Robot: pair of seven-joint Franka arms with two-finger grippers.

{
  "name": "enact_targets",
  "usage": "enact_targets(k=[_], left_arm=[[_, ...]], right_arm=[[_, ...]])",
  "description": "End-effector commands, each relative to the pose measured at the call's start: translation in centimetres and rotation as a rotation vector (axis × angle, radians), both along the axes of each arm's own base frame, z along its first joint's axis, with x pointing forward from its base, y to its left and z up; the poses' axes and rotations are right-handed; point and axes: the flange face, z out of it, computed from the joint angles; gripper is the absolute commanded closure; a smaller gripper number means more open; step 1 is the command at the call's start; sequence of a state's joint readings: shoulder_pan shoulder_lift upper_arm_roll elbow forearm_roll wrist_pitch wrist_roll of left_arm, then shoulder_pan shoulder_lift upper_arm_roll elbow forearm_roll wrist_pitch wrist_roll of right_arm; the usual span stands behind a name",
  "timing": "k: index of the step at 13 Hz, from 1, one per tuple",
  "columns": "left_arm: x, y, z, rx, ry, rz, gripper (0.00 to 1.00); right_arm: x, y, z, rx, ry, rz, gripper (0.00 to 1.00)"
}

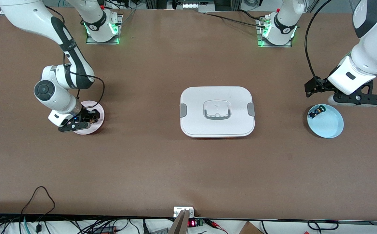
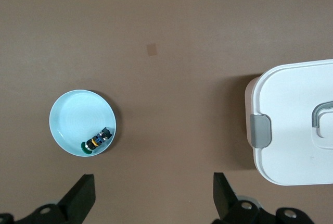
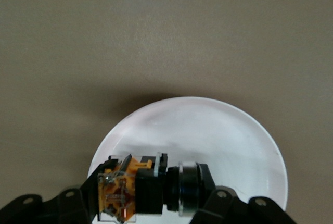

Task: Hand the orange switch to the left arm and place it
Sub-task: 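Lift the switch with the right gripper while the left gripper approaches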

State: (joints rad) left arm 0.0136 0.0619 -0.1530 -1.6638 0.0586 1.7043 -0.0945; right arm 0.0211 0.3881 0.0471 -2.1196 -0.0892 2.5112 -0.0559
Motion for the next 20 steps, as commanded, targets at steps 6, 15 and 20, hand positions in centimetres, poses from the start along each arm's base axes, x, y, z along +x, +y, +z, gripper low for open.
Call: enact_targets(k=[6,15,20], left_arm=[[-0.4,0.1,0.0,-0.035,0.088,0.013,0.00],[-0.4,-1.0,-1.3,-0.683,0.308,0.140,0.00],[1.6,-3.8,-5.7,-1.020,0.483,0.194,0.00]], right_arm=[[4.0,4.4,13.8,0.061,0.103,0.012,0.76],[1.7,11.9,25.8,0.431,0.041,0.458,1.00],[0.3,17.1,28.3,0.775,-0.146,0.822,1.00]])
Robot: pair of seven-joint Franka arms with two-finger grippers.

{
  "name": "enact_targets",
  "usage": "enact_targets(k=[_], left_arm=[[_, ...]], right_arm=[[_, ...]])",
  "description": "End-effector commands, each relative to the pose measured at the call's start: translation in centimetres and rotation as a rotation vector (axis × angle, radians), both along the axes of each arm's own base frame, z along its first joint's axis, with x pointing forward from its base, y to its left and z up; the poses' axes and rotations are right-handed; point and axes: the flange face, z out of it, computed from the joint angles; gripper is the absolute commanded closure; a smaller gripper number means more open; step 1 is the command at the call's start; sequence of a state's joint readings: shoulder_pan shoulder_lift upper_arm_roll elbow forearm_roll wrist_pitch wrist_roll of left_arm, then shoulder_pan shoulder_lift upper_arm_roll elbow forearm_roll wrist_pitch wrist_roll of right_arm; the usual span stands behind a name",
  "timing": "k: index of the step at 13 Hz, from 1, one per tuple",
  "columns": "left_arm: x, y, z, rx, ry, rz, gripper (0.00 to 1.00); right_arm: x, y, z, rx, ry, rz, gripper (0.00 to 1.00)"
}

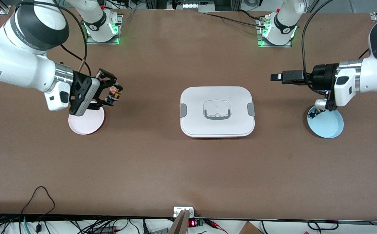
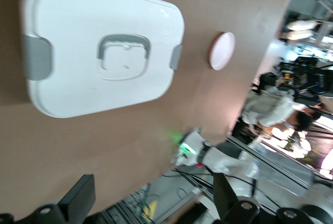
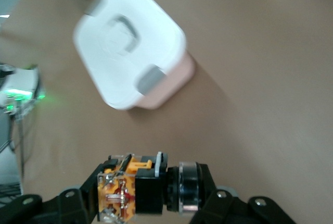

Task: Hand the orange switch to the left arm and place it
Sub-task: 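Lift the switch with the right gripper while the left gripper approaches, then grasp the orange switch with the left gripper above the white box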

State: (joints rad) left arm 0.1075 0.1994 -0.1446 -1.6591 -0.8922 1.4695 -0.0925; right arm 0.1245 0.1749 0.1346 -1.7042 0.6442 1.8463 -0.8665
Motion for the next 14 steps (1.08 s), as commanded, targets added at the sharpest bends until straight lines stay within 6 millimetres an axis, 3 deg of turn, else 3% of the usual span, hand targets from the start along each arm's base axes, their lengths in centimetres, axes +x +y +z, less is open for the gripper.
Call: enact_targets(k=[1,4,6,7,9,11,14], left_arm=[[1.0,-1.2,-1.6,-0.144,0.075,0.008,0.00],[0.3,-4.2,-4.0,-0.312,0.175,0.034,0.00],[-0.2,-6.9,-5.7,-0.473,0.257,0.086,0.00],[-0.4,-8.3,-5.7,-0.501,0.261,0.098,0.00],[-1.0,-12.6,-5.5,-0.537,0.101,0.064,0.01],[-2.7,-16.1,-7.1,-0.642,0.006,0.106,0.01],[-5.7,-21.3,-10.8,-0.704,-0.128,0.194,0.01]], right_arm=[[-0.9,2.7,1.2,0.195,-0.073,0.130,1.00],[-2.0,6.2,1.7,0.320,-0.151,0.237,1.00],[-2.3,7.2,0.7,0.412,-0.189,0.285,1.00],[-2.5,7.4,-0.8,0.472,-0.204,0.297,1.00],[-3.4,8.2,-3.9,0.593,-0.243,0.316,1.00],[-4.0,9.2,-6.5,0.717,-0.286,0.300,1.00],[-4.4,11.4,-7.5,0.807,-0.315,0.245,1.00]])
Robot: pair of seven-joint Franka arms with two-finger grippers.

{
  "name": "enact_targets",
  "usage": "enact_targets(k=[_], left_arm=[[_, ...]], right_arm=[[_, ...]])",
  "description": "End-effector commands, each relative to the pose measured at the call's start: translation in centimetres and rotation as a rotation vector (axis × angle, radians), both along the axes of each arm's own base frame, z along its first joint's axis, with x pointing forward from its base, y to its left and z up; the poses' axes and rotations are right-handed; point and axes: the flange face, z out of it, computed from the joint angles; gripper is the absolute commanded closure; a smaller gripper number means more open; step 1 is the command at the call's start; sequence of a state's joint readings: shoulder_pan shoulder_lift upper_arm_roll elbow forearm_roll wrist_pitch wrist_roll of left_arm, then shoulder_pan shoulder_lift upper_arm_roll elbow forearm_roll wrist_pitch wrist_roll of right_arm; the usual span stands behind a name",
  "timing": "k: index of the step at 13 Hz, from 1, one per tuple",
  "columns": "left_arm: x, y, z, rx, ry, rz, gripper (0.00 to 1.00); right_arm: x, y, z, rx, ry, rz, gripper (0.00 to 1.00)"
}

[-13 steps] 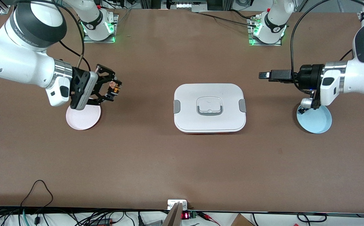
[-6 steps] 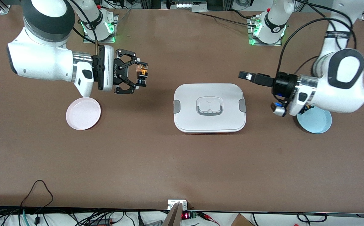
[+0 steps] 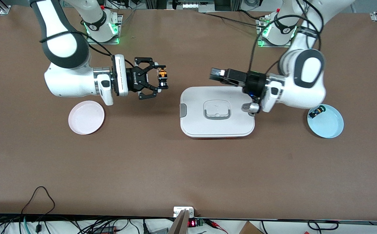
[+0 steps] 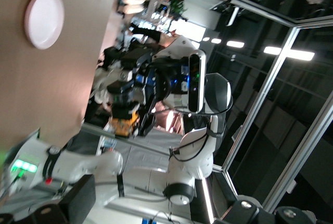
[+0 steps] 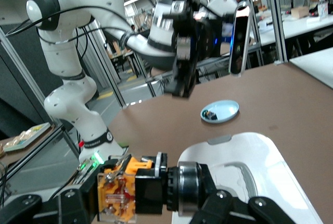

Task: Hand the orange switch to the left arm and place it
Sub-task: 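Grasp the orange switch with the left gripper above the white box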

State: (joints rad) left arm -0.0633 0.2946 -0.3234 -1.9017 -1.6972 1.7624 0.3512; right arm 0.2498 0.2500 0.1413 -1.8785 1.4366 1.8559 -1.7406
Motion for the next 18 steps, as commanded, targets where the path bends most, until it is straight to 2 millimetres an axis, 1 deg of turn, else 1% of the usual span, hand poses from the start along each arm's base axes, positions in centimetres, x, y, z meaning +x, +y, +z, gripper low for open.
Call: enact_targets(k=[1,2,3,4,5,6,7,10,11,12,13,14,15,16,18], left_arm=[[-2.9,-3.1,-2.2,-0.016,-0.081,0.088,0.01],[-3.2,-3.8,-2.4,-0.017,-0.084,0.118,0.01],[-3.2,-4.1,-2.7,-0.008,-0.089,0.131,0.01],[-3.1,-4.2,-2.7,-0.016,-0.085,0.139,0.03],[-3.5,-5.0,-2.5,-0.035,-0.070,0.150,0.03],[-3.6,-5.5,-2.3,-0.039,-0.057,0.173,0.03],[-3.7,-5.9,-2.0,-0.037,-0.058,0.179,0.04],[-4.3,-6.9,-1.7,-0.040,-0.063,0.161,0.17],[-4.2,-6.9,-1.5,-0.043,-0.067,0.161,0.23],[-4.2,-6.9,-1.2,-0.045,-0.069,0.160,0.34],[-4.3,-7.1,-0.9,-0.056,-0.075,0.152,0.55],[-4.2,-7.1,-0.6,-0.059,-0.079,0.153,0.69],[-4.1,-7.2,-0.6,-0.061,-0.079,0.153,0.77],[-4.1,-7.2,-0.6,-0.061,-0.079,0.153,0.80],[-4.1,-7.2,-0.6,-0.061,-0.080,0.151,0.81]], right_arm=[[-0.6,2.0,0.9,0.101,-0.001,-0.058,1.00],[-0.9,2.8,1.2,0.144,0.022,-0.078,1.00],[-1.1,3.5,1.4,0.159,0.034,-0.095,1.00],[-1.2,3.9,1.4,0.157,0.035,-0.096,1.00],[-1.2,3.9,1.4,0.157,0.035,-0.097,1.00],[-1.6,4.6,1.6,0.158,0.039,-0.088,1.00],[-1.7,4.8,1.8,0.168,0.045,-0.092,1.00],[-1.6,4.9,2.1,0.165,0.042,-0.106,1.00],[-1.7,4.9,2.2,0.164,0.040,-0.105,1.00],[-1.7,5.0,2.2,0.165,0.040,-0.102,1.00],[-1.9,5.3,2.1,0.164,0.042,-0.098,1.00],[-1.9,5.3,2.0,0.164,0.044,-0.096,1.00],[-1.9,5.3,2.1,0.165,0.042,-0.096,1.00],[-1.9,5.3,2.1,0.165,0.042,-0.096,1.00],[-2.0,5.3,2.1,0.164,0.044,-0.096,1.00]])
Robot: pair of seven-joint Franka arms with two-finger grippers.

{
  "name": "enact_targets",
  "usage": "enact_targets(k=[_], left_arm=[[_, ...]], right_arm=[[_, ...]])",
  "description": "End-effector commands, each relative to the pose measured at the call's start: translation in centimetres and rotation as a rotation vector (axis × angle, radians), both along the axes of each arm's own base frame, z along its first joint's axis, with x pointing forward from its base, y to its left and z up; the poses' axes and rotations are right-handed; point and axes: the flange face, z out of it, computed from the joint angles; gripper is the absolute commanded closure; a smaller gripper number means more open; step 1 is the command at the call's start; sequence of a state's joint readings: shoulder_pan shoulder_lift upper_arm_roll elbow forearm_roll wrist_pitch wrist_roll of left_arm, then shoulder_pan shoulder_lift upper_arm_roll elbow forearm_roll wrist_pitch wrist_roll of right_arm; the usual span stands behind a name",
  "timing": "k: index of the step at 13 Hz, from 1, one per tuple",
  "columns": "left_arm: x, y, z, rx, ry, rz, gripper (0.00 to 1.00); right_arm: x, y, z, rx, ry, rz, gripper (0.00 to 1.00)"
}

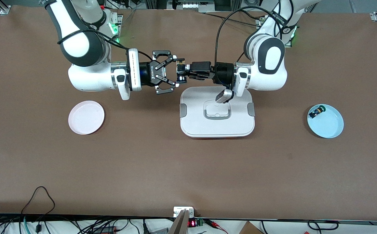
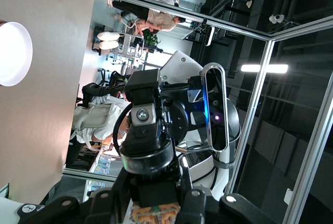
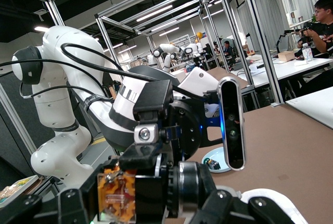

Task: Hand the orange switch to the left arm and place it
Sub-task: 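Grasp the orange switch with the left gripper above the white box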

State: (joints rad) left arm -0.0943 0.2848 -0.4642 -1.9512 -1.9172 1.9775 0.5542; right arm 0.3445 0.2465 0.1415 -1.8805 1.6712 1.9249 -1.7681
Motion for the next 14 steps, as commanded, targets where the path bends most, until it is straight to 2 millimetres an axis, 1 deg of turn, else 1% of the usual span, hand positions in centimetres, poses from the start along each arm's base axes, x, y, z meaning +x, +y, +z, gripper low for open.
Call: enact_targets(k=[1,2,3,4,6,9,11,12,13,14], left_arm=[[-0.4,-0.5,0.4,-0.013,-0.015,0.010,0.81],[-0.3,-0.5,0.4,-0.013,-0.013,0.012,0.81],[-0.3,-0.4,0.4,-0.013,-0.010,0.013,0.81],[-0.2,-0.3,0.4,-0.014,-0.009,0.013,0.81],[-0.2,-0.3,0.5,-0.013,-0.016,0.012,0.81],[0.2,0.3,0.6,-0.002,-0.024,0.016,0.80],[0.4,0.9,0.7,0.039,-0.060,-0.006,0.80],[1.2,2.4,0.7,0.111,-0.122,-0.040,0.79],[2.0,4.4,0.4,0.199,-0.180,-0.087,0.79],[2.4,5.9,0.3,0.266,-0.239,-0.153,0.80]], right_arm=[[-0.4,0.3,0.7,0.013,-0.001,-0.013,1.00],[-0.4,0.4,0.7,0.012,-0.002,-0.013,1.00],[-0.4,0.3,0.6,0.011,0.000,-0.014,0.87],[-0.4,0.2,0.9,0.013,0.001,-0.015,0.01],[-0.4,0.2,0.7,0.011,0.019,-0.016,0.00],[-0.4,0.1,0.8,0.006,0.037,-0.016,0.00],[-0.8,-0.2,-0.2,-0.002,0.061,-0.012,0.00],[-1.0,-0.4,-0.7,-0.011,0.068,-0.012,0.00],[-1.3,-0.7,-1.5,-0.022,0.080,-0.011,0.00],[-2.0,-1.3,-2.1,-0.036,0.096,-0.020,0.00]])
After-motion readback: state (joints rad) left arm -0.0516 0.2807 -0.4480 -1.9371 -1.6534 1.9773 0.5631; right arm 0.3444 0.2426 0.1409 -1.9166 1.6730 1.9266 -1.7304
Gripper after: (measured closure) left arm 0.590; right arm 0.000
